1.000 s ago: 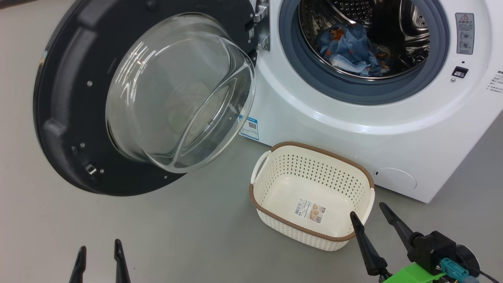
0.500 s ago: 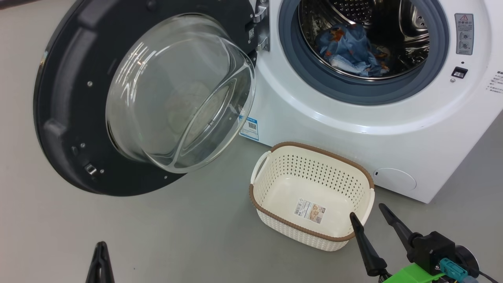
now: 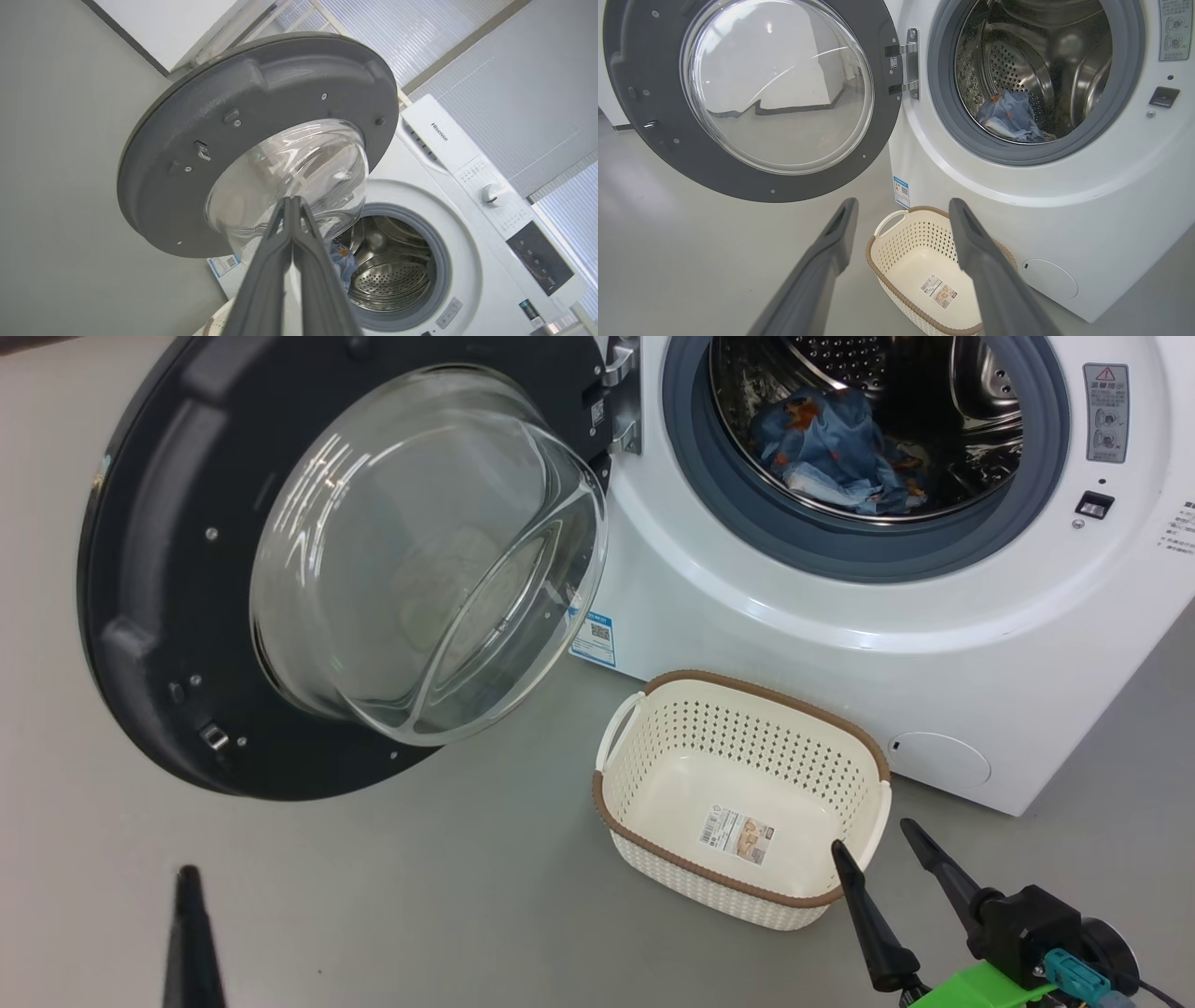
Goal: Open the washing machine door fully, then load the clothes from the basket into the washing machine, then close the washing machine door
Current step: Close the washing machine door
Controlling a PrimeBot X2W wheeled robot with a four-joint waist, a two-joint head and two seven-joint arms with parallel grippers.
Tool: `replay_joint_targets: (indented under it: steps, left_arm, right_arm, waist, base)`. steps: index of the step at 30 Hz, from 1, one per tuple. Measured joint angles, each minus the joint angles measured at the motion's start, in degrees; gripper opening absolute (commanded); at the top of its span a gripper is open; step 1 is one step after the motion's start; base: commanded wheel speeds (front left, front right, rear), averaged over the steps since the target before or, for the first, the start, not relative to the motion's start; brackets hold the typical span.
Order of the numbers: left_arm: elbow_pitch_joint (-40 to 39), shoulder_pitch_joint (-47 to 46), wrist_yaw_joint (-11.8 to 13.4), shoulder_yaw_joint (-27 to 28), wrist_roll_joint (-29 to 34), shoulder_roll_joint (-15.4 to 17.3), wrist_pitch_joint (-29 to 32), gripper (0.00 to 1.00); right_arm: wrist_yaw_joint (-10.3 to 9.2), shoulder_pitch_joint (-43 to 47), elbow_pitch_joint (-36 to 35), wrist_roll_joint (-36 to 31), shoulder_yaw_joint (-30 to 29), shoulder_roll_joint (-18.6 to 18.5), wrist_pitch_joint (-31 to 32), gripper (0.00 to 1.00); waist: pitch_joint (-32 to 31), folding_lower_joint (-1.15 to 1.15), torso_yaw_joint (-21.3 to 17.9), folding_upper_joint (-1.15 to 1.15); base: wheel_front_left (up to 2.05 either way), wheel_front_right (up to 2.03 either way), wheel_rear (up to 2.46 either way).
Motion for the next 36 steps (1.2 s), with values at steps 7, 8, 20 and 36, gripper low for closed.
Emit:
replay_joint_targets:
  steps: [7,8,20,36]
  left_arm:
    - [-5.43,-0.15,-5.56,8.02,-23.54,-1.11,1.75,0.00]
    - [-6.41,-0.38,-5.90,9.55,-25.99,-1.01,2.14,0.00]
    - [0.16,-13.85,-6.43,28.50,-44.17,11.02,7.32,0.00]
    - [33.74,-37.07,1.32,25.66,-49.79,26.37,19.59,0.00]
  right_arm:
    - [0.00,0.01,-0.21,-0.12,-0.26,0.00,0.00,1.00]
    - [0.00,0.01,-0.33,-0.12,-0.32,0.00,0.00,1.00]
    - [0.00,0.03,-1.82,-0.29,-0.86,-0.02,0.58,1.00]
    - [0.00,0.24,-3.24,-1.30,-0.94,-0.02,1.60,1.00]
  waist:
    - [0.03,0.00,-0.07,0.00]
    - [0.10,0.00,-0.06,0.00]
    - [1.55,0.00,-0.04,0.00]
    - [2.38,0.00,-1.72,0.00]
  base:
    - [0.00,0.00,0.00]
    - [0.00,0.00,0.00]
    - [0.00,0.00,0.00]
    - [0.00,0.00,0.00]
